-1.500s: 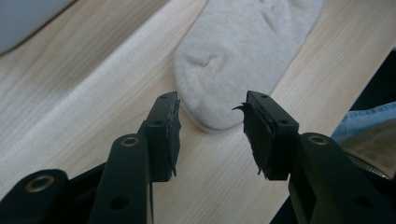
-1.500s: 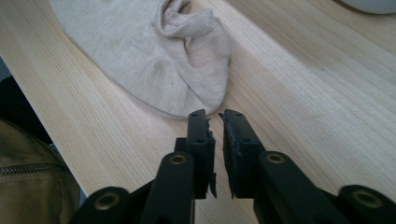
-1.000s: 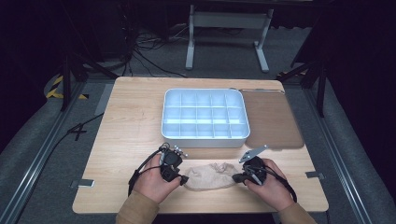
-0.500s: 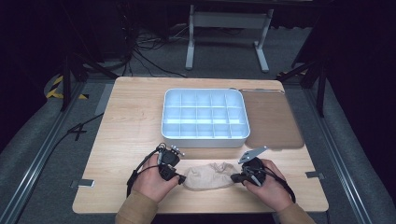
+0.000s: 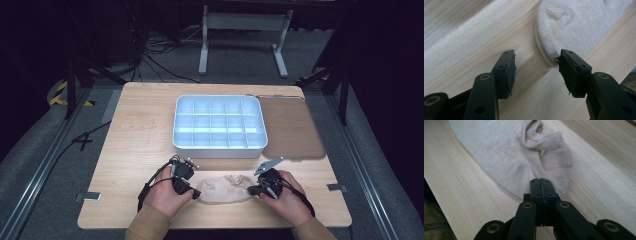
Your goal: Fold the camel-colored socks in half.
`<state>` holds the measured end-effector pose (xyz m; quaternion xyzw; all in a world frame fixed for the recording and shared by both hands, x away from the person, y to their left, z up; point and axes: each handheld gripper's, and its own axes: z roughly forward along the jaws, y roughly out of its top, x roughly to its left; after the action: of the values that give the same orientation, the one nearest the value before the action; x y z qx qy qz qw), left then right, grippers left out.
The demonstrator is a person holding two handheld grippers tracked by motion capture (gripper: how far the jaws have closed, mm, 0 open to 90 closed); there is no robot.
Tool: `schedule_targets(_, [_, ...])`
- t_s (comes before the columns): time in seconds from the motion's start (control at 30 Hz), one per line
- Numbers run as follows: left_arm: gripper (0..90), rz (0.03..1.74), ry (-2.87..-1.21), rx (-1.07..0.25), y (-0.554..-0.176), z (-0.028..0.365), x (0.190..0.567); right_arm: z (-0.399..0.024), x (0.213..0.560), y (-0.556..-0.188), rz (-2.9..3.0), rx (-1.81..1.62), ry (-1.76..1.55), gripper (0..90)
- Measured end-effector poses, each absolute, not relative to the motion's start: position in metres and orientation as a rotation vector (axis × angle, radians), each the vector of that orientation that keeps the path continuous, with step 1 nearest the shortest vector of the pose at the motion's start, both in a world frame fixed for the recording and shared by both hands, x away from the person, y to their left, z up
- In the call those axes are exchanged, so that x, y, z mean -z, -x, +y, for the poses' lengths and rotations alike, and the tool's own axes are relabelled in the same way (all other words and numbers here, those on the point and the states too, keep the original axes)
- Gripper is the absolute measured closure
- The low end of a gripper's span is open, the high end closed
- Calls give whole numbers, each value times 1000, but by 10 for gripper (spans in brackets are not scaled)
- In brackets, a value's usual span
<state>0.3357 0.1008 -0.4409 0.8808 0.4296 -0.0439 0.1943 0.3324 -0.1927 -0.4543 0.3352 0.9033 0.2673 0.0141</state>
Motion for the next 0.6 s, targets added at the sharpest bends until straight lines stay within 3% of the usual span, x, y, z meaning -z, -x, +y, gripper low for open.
schedule_targets(0.13, [527, 1207, -2458, 95, -335, 97, 443, -192, 454, -332, 2815, -830, -1042, 900])
schedule_targets(0.23, [586, 1195, -2436, 144, -336, 95, 446, -193, 454, -332, 2816, -832, -1045, 900])
schedule_targets(0.5, [847, 1172, -2400, 198, -334, 95, 445, -193, 454, -332, 2814, -832, -1038, 900])
schedule_targets(0.6, [856, 1160, -2392, 168, -333, 95, 439, -192, 453, -331, 2822, -832, -1035, 900])
